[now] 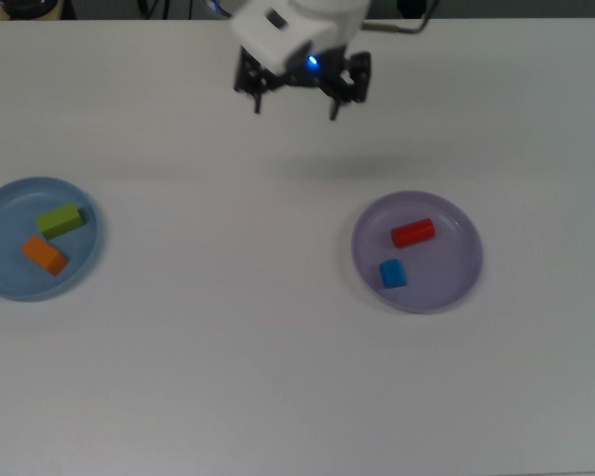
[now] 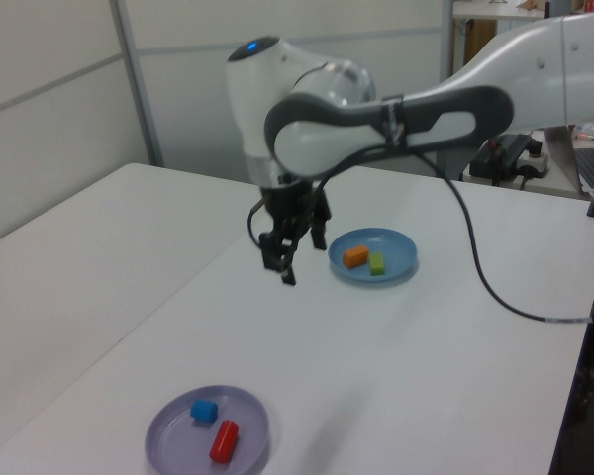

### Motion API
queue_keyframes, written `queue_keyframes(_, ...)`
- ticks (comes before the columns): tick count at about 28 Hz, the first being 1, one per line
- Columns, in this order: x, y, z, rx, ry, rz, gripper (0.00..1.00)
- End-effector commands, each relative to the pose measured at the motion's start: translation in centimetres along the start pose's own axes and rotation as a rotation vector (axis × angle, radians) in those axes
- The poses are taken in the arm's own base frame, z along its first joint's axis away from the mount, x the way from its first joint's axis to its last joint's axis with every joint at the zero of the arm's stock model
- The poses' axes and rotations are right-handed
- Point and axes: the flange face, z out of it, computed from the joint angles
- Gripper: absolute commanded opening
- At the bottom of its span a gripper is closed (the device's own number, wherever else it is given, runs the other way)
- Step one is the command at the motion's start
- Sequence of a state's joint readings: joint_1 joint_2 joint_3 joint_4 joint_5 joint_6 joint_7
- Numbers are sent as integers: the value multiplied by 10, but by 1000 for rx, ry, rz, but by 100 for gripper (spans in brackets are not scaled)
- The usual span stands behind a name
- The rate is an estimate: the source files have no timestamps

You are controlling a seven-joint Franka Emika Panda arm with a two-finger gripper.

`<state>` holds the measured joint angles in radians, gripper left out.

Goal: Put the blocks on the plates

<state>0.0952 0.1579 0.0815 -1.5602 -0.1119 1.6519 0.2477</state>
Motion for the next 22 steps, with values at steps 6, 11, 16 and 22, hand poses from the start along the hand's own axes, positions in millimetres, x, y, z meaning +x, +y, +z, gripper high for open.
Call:
queue_keyframes(6,-40,78,-36,63,32,90,100)
queue_keyframes(11,-33,91,-44,106,95,72,100)
queue_keyframes(16,-23,84,-40,105,114,57,100)
queue_keyframes(22,-20,80,-36,101,105,47,100)
